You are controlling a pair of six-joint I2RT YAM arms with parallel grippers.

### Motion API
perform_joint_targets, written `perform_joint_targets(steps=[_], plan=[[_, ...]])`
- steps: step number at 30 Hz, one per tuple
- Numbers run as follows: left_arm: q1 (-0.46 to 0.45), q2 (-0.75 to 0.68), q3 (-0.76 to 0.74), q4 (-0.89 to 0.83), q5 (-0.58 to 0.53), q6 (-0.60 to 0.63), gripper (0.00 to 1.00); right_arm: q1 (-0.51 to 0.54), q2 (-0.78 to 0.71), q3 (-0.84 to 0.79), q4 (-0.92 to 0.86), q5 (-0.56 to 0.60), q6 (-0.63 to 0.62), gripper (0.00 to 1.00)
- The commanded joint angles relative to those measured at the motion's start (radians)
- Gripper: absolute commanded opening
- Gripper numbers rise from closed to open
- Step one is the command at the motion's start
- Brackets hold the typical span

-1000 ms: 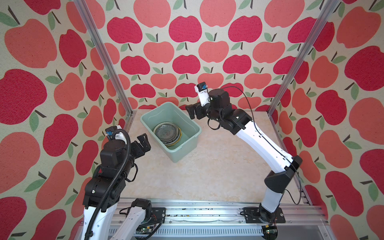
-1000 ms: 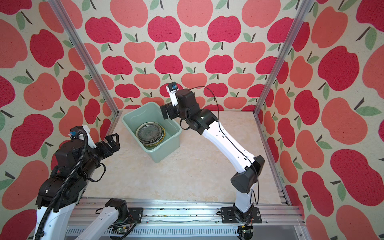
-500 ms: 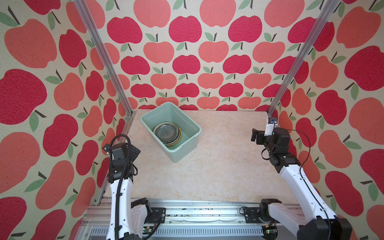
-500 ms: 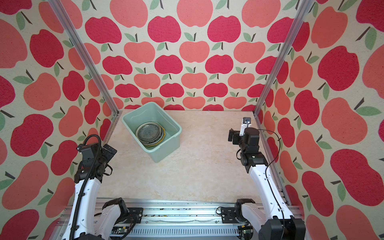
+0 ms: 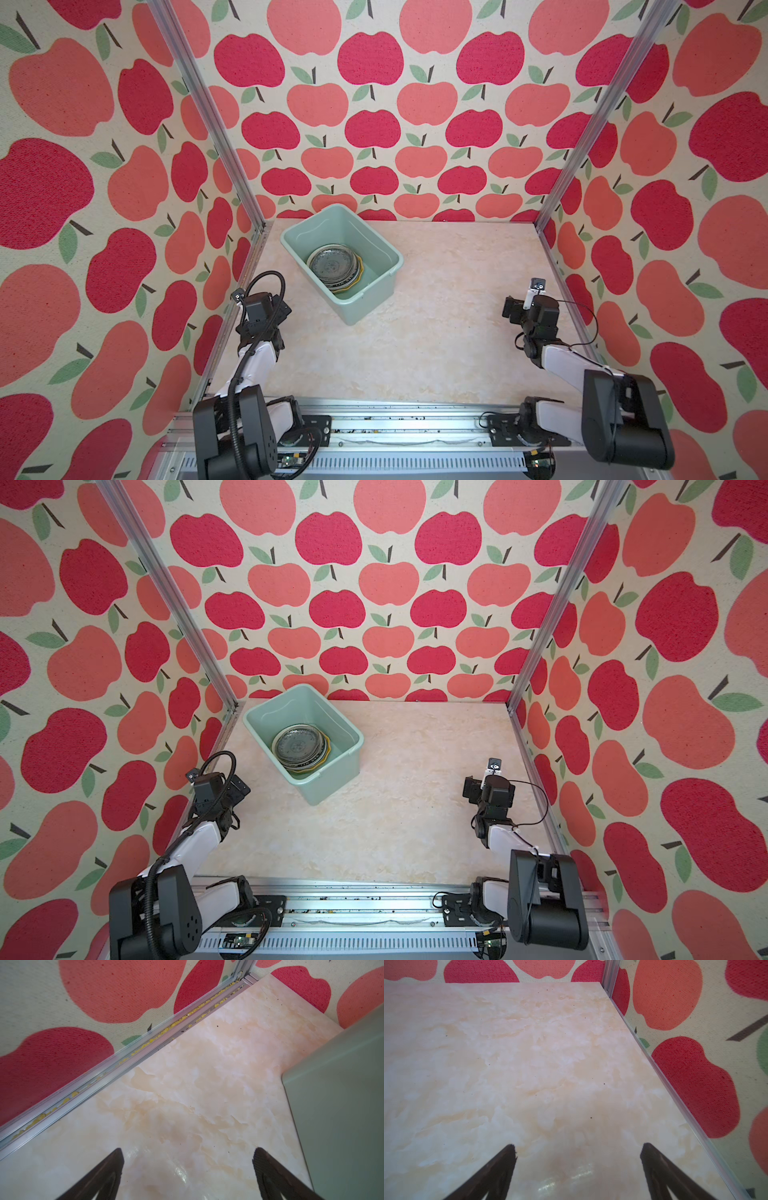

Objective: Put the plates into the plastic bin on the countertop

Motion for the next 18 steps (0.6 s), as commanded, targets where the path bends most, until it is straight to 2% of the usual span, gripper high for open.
perform_joint_targets(steps=[1, 3, 7, 9, 11, 13, 14, 16, 18], plan=[[-0.042, 0.097, -0.017, 0.323, -0.014, 0.151, 0.99, 0.031, 0.112, 0.010, 0.309, -0.082, -0.042, 0.99], [-0.058, 0.162, -0.024, 0.430, 0.008, 0.172, 0.99, 0.042, 0.177, 0.032, 0.330, -0.139, -0.075, 0.99], [-0.075, 0.291, -0.028, 0.594, 0.077, 0.223, 0.99, 0.059, 0.310, -0.009, 0.538, -0.205, -0.116, 0.99], [-0.089, 0.281, -0.009, 0.538, 0.095, 0.235, 0.99, 0.055, 0.278, 0.009, 0.450, -0.197, -0.104, 0.99], [-0.099, 0.293, -0.036, 0.614, 0.134, 0.268, 0.99, 0.055, 0.294, 0.028, 0.445, -0.198, -0.108, 0.99], [-0.107, 0.307, -0.061, 0.663, 0.177, 0.289, 0.99, 0.052, 0.284, 0.066, 0.349, -0.176, -0.096, 0.99], [-0.111, 0.337, -0.077, 0.709, 0.189, 0.295, 0.99, 0.053, 0.283, 0.065, 0.352, -0.175, -0.095, 0.99], [-0.117, 0.438, -0.110, 0.913, 0.183, 0.318, 0.99, 0.053, 0.291, 0.059, 0.375, -0.174, -0.099, 0.99], [-0.136, 0.382, -0.073, 0.745, 0.148, 0.311, 0.99, 0.052, 0.289, 0.056, 0.379, -0.172, -0.098, 0.99]])
